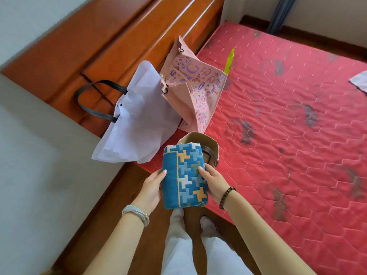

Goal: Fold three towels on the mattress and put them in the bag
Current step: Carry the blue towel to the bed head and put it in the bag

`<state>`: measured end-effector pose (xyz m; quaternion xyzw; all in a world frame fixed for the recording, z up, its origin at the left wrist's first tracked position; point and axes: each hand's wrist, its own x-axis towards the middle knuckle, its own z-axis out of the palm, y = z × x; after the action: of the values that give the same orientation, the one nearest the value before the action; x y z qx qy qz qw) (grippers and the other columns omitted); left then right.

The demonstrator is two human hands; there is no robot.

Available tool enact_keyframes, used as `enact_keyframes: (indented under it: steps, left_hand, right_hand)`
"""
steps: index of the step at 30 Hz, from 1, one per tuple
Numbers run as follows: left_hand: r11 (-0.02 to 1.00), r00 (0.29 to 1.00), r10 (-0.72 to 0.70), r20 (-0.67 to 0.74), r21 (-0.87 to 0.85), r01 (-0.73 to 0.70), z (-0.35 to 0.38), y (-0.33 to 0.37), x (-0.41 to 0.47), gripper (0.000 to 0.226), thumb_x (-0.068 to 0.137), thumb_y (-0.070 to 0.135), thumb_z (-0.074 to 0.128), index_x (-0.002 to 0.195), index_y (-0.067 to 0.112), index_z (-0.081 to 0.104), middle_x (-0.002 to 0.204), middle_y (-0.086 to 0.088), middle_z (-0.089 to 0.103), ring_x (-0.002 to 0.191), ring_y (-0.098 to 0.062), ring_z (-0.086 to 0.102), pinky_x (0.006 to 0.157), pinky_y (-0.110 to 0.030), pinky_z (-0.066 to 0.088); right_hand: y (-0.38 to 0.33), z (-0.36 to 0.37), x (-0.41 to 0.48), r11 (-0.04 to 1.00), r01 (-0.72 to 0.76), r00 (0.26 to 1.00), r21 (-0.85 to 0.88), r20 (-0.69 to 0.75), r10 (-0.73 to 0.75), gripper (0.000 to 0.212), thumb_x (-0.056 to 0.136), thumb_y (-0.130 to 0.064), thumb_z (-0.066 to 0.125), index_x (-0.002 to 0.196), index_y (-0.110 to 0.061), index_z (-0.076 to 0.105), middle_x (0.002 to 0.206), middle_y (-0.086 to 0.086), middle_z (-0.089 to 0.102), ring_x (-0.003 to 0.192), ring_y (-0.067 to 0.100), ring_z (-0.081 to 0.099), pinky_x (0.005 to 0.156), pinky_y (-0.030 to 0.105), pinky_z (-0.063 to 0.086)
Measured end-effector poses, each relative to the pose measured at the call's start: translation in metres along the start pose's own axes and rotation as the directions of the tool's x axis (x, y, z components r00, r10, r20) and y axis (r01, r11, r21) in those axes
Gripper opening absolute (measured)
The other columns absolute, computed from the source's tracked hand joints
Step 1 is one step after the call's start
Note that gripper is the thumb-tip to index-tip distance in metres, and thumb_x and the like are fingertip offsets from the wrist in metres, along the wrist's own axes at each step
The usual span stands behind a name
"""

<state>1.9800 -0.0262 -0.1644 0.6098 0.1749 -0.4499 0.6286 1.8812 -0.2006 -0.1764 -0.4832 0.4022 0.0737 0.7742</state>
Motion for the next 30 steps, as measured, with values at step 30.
enact_keyframes:
  steps: [30]
  left_hand:
    - [0.947,0.970,-0.182,0.162,0.294,0.128,-0.017,-0.028,0.177,0.025,0.104,0.005,0.045,0.126,0.005,0.058,0.120,-0.010,0.068,0.097,-0.015,0.068,0.073,-0.025,0.061]
  right_hand:
    - [0.095,-0.001,0.119,0.979,-0.066,0.883,0.192,-0.446,0.147,0.031,0.099,-0.004,0.045,0.130,-0.003,0.050,0.127,0.014,0.061,0.115,0.032,0.061,0.100,0.054,0.048]
